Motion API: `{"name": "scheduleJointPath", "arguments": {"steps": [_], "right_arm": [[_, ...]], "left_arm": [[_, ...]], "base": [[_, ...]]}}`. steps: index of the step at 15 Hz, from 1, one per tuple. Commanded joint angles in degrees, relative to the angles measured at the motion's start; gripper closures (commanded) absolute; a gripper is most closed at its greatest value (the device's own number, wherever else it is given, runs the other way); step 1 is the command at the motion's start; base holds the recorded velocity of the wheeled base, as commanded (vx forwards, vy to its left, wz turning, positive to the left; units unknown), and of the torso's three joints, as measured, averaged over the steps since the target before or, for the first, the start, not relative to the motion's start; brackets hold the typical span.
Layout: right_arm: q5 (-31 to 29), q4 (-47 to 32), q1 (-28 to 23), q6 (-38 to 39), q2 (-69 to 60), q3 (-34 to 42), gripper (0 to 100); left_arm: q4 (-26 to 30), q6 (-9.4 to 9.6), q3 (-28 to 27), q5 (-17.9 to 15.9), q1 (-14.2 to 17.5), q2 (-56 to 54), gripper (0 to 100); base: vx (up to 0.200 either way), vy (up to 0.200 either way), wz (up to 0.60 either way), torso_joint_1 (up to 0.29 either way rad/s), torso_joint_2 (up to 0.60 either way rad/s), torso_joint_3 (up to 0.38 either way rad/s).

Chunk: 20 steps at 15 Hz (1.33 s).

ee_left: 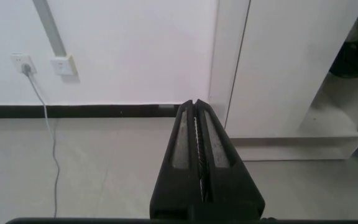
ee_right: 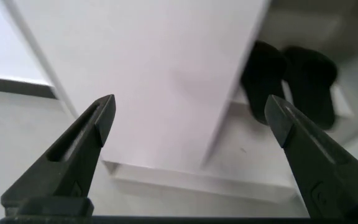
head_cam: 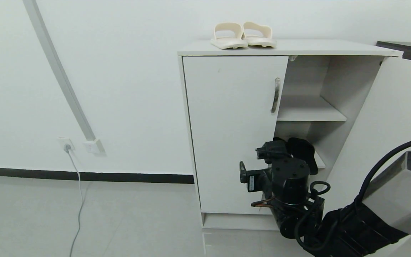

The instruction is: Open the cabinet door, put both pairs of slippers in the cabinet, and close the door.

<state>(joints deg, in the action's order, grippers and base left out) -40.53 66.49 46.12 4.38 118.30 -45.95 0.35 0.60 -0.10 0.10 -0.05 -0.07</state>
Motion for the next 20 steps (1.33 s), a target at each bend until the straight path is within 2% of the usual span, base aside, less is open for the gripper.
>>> {"name": "scheduleJointPath", "arguments": {"steps": [1, 14, 20], "right_arm": [[-0.1, 0.4, -0.7, -0.2, 0.3, 0.2, 0], [-0.1, 1.1, -0.9, -1.9, 0.4, 1.4, 0], [0.0, 1.1, -0.9, -1.9, 0.4, 1.4, 0]], "left_arm": [[0.0, -0.07, 0.0, 0.0, 0.0, 0.1, 100], [0.0, -0.07, 0.0, 0.0, 0.0, 0.1, 100], [0.0, 0.02, 0.0, 0.0, 0.0, 0.1, 100]], "base": [[0.000, 0.000, 0.00, 0.000, 0.00, 0.000], [0.000, 0.000, 0.00, -0.001, -0.01, -0.008], [0.000, 0.000, 0.00, 0.033, -0.36, -0.332]]}}
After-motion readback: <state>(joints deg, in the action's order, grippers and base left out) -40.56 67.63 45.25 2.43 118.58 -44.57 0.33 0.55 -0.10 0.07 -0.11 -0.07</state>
